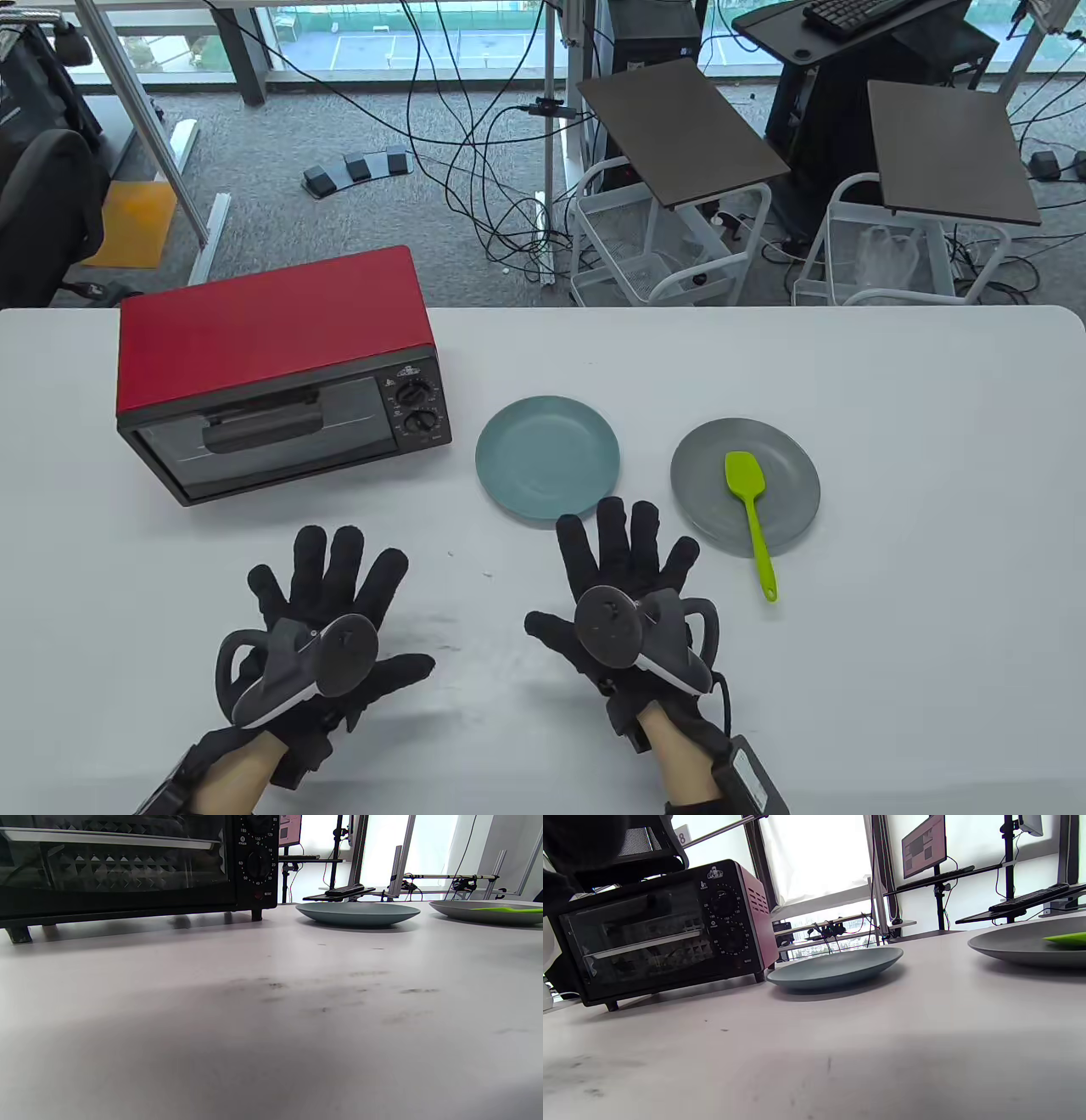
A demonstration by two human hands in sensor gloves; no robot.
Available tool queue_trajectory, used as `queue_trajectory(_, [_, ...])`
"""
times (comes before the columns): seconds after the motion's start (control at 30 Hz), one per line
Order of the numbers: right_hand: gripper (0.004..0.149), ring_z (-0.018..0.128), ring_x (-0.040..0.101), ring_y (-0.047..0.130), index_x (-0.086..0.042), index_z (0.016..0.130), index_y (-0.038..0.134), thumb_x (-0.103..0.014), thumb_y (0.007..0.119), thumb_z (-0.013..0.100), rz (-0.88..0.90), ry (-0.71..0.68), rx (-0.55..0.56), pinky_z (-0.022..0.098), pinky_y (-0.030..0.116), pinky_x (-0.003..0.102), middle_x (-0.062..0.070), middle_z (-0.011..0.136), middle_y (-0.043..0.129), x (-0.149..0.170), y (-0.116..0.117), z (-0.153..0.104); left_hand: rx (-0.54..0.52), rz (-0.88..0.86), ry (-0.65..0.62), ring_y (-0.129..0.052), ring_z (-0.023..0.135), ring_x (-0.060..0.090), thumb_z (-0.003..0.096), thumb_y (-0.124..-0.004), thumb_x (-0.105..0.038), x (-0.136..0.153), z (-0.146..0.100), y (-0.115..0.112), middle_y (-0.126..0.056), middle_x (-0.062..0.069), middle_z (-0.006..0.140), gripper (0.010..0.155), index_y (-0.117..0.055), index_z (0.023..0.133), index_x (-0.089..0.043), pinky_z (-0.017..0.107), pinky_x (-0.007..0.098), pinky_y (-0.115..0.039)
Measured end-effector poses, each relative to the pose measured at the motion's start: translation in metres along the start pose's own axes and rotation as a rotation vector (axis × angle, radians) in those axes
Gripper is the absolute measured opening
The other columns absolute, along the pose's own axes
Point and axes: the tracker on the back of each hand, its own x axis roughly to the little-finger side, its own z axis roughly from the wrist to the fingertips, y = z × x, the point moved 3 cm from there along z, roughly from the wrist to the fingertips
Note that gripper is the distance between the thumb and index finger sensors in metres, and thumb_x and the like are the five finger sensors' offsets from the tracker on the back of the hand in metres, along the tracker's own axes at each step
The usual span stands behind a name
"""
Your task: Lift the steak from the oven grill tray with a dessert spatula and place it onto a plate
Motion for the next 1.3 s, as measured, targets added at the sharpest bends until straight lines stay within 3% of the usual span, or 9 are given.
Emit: queue_trajectory(1.3, [0.101, 0.102, 0.053, -0.004, -0.022, 0.115, 0.016, -0.077, 0.064, 0.044, -0.05, -0.001, -0.059, 0.061, 0.012, 0.086, 0.021, 0.118, 0.004, -0.007, 0.004, 0.001, 0.016, -0.041, 0.074, 0.009, 0.111, 0.045, 0.0282, -0.053, -0.097, 0.014, 0.004, -0.002, 0.014, 0.0, 0.116, 0.106, 0.002, 0.104, -0.046, 0.069, 0.083, -0.019])
